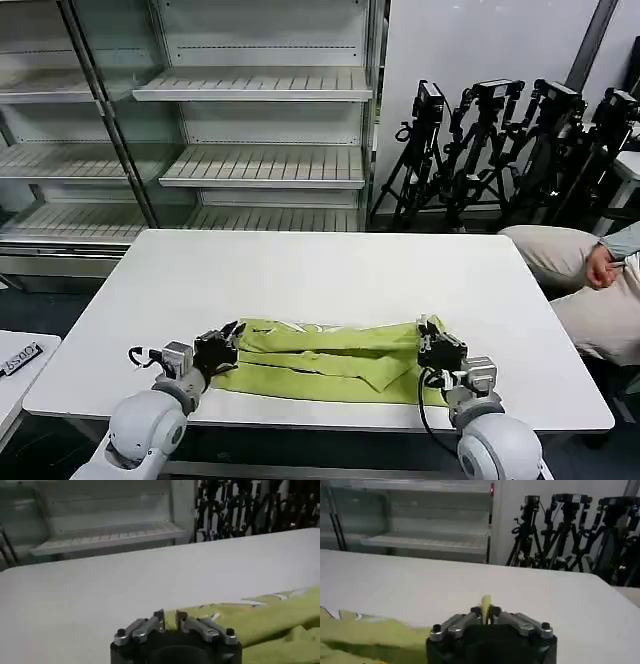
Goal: Fold and organize the clothes.
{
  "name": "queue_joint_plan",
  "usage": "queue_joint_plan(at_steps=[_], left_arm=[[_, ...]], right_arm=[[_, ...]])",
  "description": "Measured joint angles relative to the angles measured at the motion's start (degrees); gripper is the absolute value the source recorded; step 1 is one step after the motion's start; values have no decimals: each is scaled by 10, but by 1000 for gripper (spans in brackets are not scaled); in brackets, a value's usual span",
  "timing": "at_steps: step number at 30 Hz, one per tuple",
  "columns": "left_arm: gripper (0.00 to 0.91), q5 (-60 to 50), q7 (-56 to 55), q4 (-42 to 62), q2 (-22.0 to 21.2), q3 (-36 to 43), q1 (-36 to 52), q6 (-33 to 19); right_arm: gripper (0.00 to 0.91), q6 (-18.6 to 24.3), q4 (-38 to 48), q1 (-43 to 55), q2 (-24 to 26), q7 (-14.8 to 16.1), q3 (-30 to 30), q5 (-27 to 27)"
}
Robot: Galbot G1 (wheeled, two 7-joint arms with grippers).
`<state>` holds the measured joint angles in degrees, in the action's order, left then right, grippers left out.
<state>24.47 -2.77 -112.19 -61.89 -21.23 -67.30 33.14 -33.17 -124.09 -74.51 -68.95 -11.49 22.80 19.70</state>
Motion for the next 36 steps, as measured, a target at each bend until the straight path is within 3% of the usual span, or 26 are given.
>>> queue_joint_plan(at_steps=[10,11,12,13,36], left_arm=[[907,58,-93,-30,-18,19,-20,1],[534,63,-105,-30,-20,21,-20,1],[40,70,-117,-29,-23,23,-20,1],[10,77,-128,-27,-25,25,-20,1],[0,106,-210,-3,-38,56,-28,-2]], right_arm=[[907,1,-48,-44,-4,9,5,-16],[907,1,-51,-48,-4,9,6,-17],[907,1,-54,-50,-4,9,6,-18],[907,1,-55,-53,-4,9,6,-19],[907,3,-72,-81,-10,12,1,-36]])
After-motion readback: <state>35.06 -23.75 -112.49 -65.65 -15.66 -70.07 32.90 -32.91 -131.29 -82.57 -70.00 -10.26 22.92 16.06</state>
